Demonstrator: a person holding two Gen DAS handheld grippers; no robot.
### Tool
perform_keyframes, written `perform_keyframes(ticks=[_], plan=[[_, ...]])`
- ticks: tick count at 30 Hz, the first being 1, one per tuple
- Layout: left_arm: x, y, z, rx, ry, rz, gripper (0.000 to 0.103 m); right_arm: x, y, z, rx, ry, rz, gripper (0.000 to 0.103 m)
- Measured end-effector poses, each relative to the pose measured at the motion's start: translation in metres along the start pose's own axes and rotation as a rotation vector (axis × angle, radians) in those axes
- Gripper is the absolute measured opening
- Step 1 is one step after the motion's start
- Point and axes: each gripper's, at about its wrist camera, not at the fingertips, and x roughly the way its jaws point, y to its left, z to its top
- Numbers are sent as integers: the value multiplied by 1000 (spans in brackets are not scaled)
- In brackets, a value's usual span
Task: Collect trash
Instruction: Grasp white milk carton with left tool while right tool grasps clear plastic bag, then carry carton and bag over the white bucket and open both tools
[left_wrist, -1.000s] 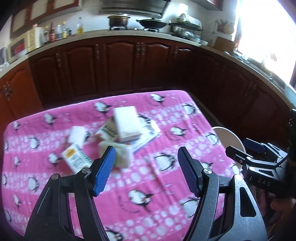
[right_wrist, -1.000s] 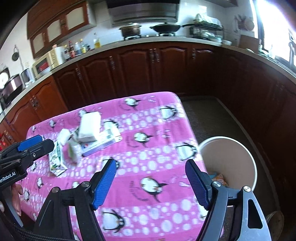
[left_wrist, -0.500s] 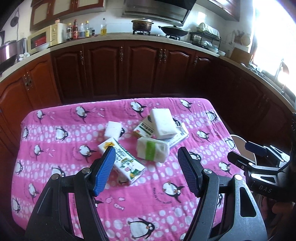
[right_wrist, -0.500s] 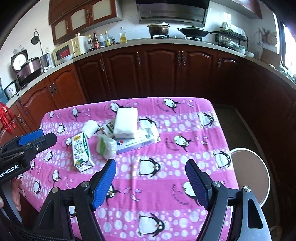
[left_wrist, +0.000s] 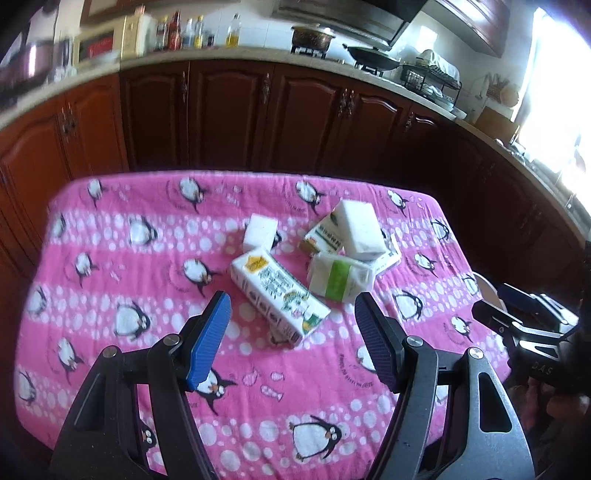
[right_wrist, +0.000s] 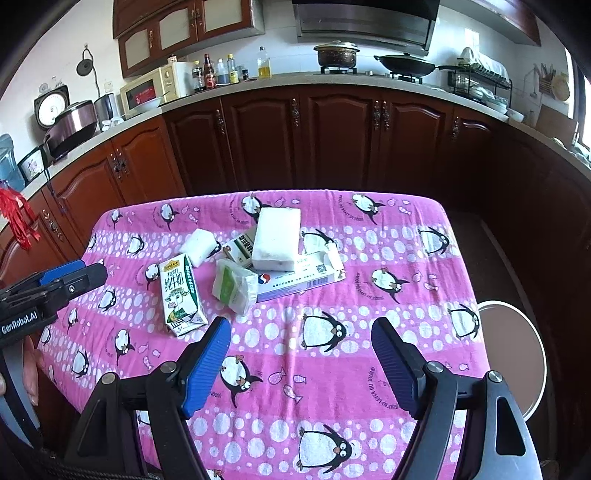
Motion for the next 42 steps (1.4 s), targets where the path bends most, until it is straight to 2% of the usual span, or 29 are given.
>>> perform_keyframes(ticks=[7,10,12,16,22,25,28,30,34,36,38,39,40,42], plan=[[30,29,-6,-127,115,-72,70,19,2,-1,11,39,43,76],[46,33,-2,-198,153,-110,80,30,5,-1,13,61,63,76],[61,32,3,-242,170,-129,81,35,5,-1,12,70,65,76],[96,28,16,-296,222,-118,81,43,6,0,-5,80,65,76],[143,17,26,-281,282,44,81,61,3,5,-20,95,93,76],[157,26,20,-309,308,83,81,74,3,8,-25,105,131,76],[160,36,14,-318,316,78,76,92,6,12,-19,120,168,76],[155,42,13,-315,316,51,68,105,9,15,-17,127,197,76],[144,50,13,-280,324,29,64,133,19,22,-27,131,263,76],[137,55,11,-275,317,21,63,146,23,24,-25,133,268,68],[130,60,10,-270,314,16,62,161,27,25,-18,155,279,40],[128,61,10,-267,313,15,62,168,29,24,-11,176,297,34],[124,62,9,-261,310,10,62,171,31,23,-10,181,307,23],[119,56,8,-247,302,3,61,169,34,19,-17,175,315,18]])
